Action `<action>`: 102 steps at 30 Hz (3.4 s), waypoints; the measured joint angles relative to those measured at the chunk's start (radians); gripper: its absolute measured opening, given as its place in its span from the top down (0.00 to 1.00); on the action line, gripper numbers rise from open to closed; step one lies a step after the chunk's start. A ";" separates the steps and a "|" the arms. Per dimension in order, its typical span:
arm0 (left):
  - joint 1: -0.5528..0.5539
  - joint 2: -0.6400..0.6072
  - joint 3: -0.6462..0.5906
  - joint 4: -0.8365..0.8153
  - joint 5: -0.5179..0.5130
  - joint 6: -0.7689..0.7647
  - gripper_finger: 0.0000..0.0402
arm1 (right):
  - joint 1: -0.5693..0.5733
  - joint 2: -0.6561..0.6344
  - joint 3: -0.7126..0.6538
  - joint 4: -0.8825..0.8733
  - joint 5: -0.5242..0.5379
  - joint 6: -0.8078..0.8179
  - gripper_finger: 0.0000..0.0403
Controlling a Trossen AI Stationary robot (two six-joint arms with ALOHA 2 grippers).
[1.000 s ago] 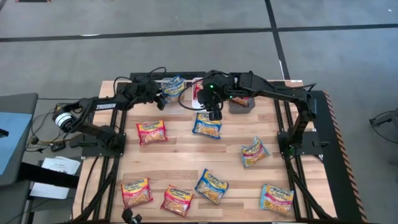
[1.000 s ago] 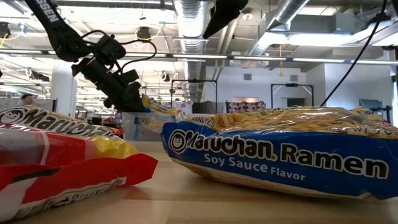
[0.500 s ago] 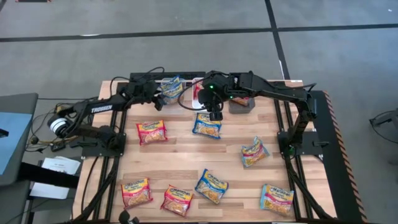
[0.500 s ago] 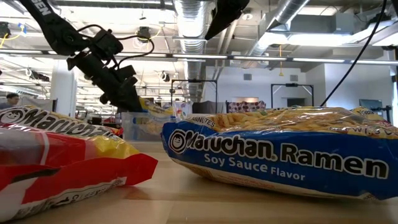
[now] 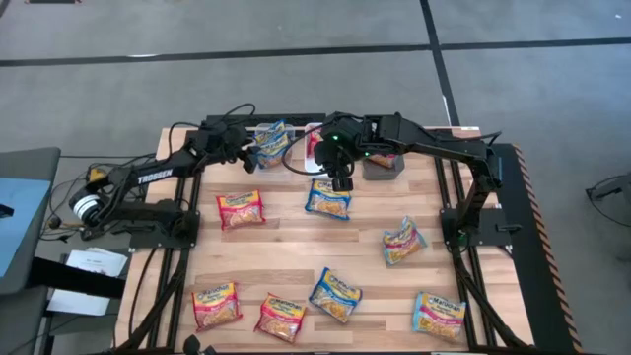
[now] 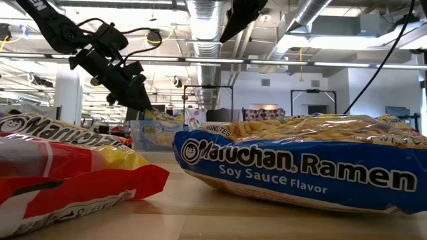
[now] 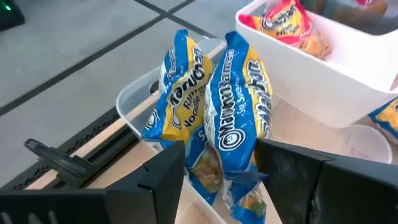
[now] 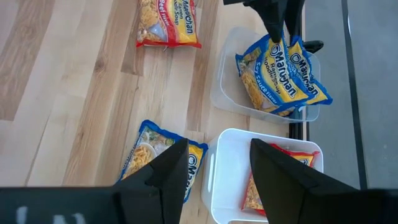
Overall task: Sort Maruchan noodles
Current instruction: Put the blue noodle pack into the transparent bin, then put the red noodle pack into the white bin
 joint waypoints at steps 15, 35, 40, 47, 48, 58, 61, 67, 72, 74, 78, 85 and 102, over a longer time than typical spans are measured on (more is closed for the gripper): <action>0.000 -0.204 0.000 -0.039 -0.002 -0.045 0.54 | 0.038 0.000 0.000 -0.047 0.006 0.118 0.51; -0.001 -0.456 0.000 -0.066 0.373 -0.388 0.54 | 0.092 0.000 -0.041 -0.543 0.002 0.387 0.51; 0.000 -0.462 0.000 -0.070 0.554 -0.414 0.54 | 0.096 -0.001 -0.121 -0.566 0.000 0.428 0.51; 0.000 -0.461 0.000 -0.097 0.661 -0.529 0.54 | 0.126 -0.001 -0.272 -0.564 0.000 0.469 0.51; 0.000 -0.461 0.000 -0.106 0.661 -0.529 0.54 | 0.131 -0.001 -0.291 -0.567 0.000 0.486 0.51; 0.000 -0.460 0.000 -0.132 0.539 -0.621 0.54 | 0.202 -0.060 -0.459 -0.537 0.001 0.608 0.51; 0.000 -0.460 0.000 -0.128 0.535 -0.642 0.54 | 0.217 -0.130 -0.526 -0.497 0.001 0.659 0.51; 0.000 -0.460 0.003 -0.116 0.502 -0.641 0.54 | 0.224 -0.313 -0.637 -0.403 0.003 0.751 0.51; 0.000 -0.460 0.087 -0.216 0.500 -0.588 0.54 | 0.224 -0.448 -0.699 -0.333 0.004 0.809 0.51; 0.000 -0.458 0.143 -0.303 0.495 -0.534 0.54 | 0.224 -0.486 -0.713 -0.313 0.004 0.819 0.51; 0.000 -0.441 0.282 -0.577 0.423 -0.366 0.54 | 0.224 -0.533 -0.720 -0.296 0.004 0.830 0.51; 0.000 -0.398 0.490 -0.993 0.243 -0.128 0.54 | 0.224 -0.531 -0.720 -0.291 0.004 0.830 0.51; -0.073 -0.396 0.490 -1.368 0.278 0.050 0.54 | 0.224 -0.488 -0.720 -0.315 0.003 0.827 0.51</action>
